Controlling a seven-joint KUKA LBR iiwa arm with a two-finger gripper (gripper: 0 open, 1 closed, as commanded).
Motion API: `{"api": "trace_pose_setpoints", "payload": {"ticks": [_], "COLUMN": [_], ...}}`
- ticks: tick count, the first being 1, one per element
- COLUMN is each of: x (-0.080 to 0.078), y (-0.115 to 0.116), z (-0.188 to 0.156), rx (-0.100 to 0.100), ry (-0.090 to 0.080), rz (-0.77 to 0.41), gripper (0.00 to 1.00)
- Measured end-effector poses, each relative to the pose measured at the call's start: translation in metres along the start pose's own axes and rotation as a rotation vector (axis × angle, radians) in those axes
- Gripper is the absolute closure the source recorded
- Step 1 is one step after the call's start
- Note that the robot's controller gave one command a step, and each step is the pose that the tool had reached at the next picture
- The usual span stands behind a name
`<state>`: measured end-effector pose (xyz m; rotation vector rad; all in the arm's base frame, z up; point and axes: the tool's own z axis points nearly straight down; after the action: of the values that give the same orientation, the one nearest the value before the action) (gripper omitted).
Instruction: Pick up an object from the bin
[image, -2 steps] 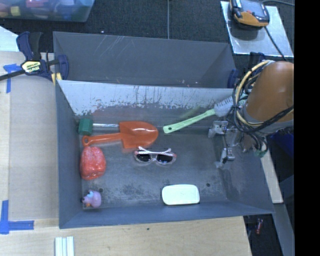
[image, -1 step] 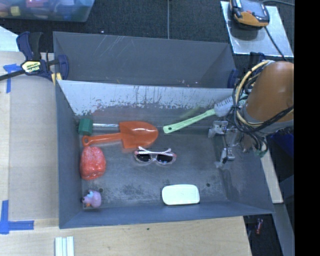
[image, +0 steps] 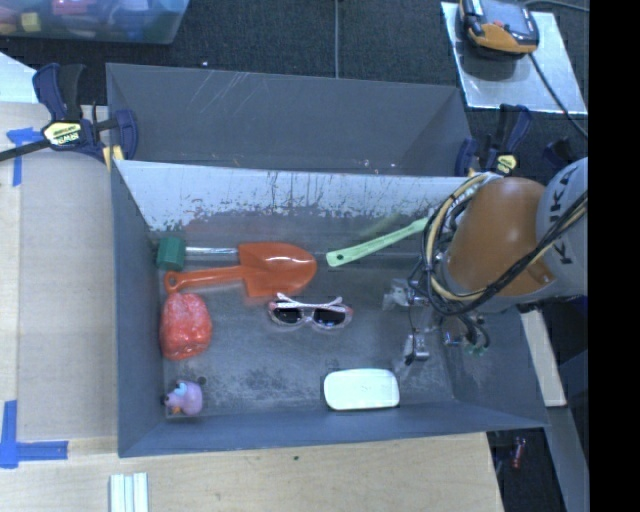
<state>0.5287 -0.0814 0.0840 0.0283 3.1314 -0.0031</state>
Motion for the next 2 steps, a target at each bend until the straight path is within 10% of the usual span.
{"api": "trace_pose_setpoints", "payload": {"ticks": [1,2], "x": [-0.013,0.000], "y": [0.047,0.081], "z": [0.013,0.012], "rx": [0.004,0.001], "ry": [-0.005,-0.007], "rz": [-0.124,0.137], "gripper": [0.00,0.00]}}
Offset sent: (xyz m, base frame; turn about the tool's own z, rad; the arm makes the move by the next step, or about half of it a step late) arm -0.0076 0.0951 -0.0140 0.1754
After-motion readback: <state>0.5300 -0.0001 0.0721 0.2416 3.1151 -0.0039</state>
